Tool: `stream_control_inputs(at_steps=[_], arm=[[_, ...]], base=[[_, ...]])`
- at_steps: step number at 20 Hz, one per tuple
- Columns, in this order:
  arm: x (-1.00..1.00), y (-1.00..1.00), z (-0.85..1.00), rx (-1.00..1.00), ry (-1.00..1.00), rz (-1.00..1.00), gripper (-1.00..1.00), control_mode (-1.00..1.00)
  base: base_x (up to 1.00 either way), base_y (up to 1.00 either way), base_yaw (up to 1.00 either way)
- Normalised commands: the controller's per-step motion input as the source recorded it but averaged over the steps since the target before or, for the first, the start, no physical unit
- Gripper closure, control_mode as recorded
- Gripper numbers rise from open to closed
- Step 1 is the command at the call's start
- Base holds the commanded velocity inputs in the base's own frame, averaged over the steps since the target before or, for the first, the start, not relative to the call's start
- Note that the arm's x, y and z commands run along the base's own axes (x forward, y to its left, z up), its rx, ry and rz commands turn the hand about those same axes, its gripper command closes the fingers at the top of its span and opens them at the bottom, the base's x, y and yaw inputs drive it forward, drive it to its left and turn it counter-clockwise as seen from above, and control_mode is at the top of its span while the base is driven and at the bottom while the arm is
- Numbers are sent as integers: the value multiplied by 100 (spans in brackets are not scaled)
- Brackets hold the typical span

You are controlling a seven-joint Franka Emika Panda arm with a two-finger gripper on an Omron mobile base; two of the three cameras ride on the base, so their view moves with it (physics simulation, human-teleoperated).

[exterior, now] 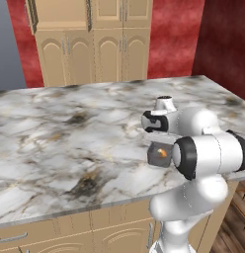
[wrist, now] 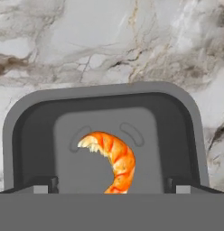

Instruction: Retrieve the tupperware from the cabinet, then place the raw meat into the tupperware to avoid contamination.

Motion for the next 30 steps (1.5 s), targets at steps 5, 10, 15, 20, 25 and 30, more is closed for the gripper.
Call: stream_control_inputs(at_steps=[5, 10, 15, 20, 25, 30], arm=[[-56, 0, 35, 4, 2, -7, -100, -100], [-5, -1, -14, 1, -13, -3, -100, -100], [42, 0, -21, 0, -26, 0, -100, -100], [36, 0, -34, 0, -18, 0, -100, -100], [64, 0, -31, -4, -3, -1, -100, -100], [57, 0, -17, -6, 0, -1, -100, -100]], base=[[0, 0, 0], [0, 0, 0], [0, 0, 0], [0, 0, 0], [0, 0, 0], [0, 0, 0]])
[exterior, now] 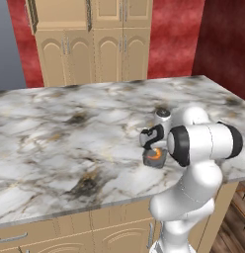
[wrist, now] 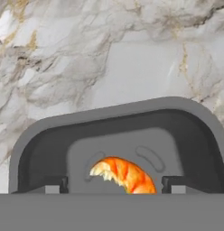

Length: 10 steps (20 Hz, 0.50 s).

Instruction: Retrieve the tupperware from the cabinet, then place the raw meat into the tupperware to avoid contamination.

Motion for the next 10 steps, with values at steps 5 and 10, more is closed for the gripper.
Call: stream_control_inputs(at_steps=[5, 10], arm=[[37, 0, -13, -1, 0, 0, -100, -100], [20, 2, -11, 0, -1, 0, 100, -100]], base=[[0, 0, 0], [0, 0, 0]])
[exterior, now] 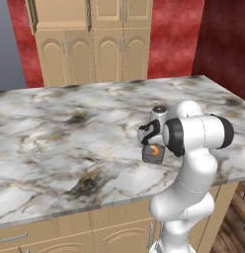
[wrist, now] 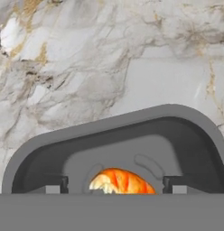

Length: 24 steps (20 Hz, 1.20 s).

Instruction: Retrieve the tupperware from the cabinet, then place the raw meat into the tupperware to avoid contamination.

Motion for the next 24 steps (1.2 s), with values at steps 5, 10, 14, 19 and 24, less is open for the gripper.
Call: stream_control_inputs(at_steps=[5, 10, 14, 19, 24], arm=[[10, 3, -3, 0, -1, 0, 100, -100], [1, 0, 0, 0, 0, 0, 100, -100], [-2, 0, 20, -1, 3, -5, 100, -100], [-29, 7, 55, 1, 1, 0, 100, -100], [-61, 26, 41, -4, -3, 1, -100, -100]], base=[[0, 0, 0], [0, 0, 0], [0, 0, 0], [0, 0, 0], [0, 0, 0]])
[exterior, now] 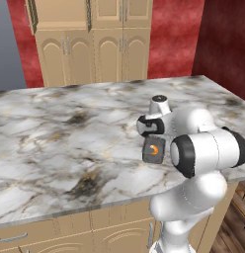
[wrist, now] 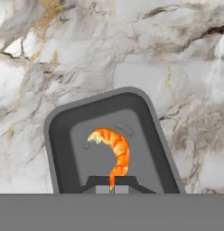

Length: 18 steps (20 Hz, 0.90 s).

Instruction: Retrieve the tupperware from the cabinet, then place the raw meat into the tupperware to avoid contamination.

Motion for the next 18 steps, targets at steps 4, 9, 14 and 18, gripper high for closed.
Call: stream_control_inputs(at_steps=[4, 9, 14, 18], arm=[[-74, 28, 26, -10, -11, 0, -100, -100], [-66, -3, 29, -3, -1, -4, -100, -100], [-38, -16, 40, 2, 10, 2, -100, -100], [-22, 0, 14, 0, 27, 19, -100, -100]], base=[[0, 0, 0], [0, 0, 0], [0, 0, 0], [0, 0, 0]])
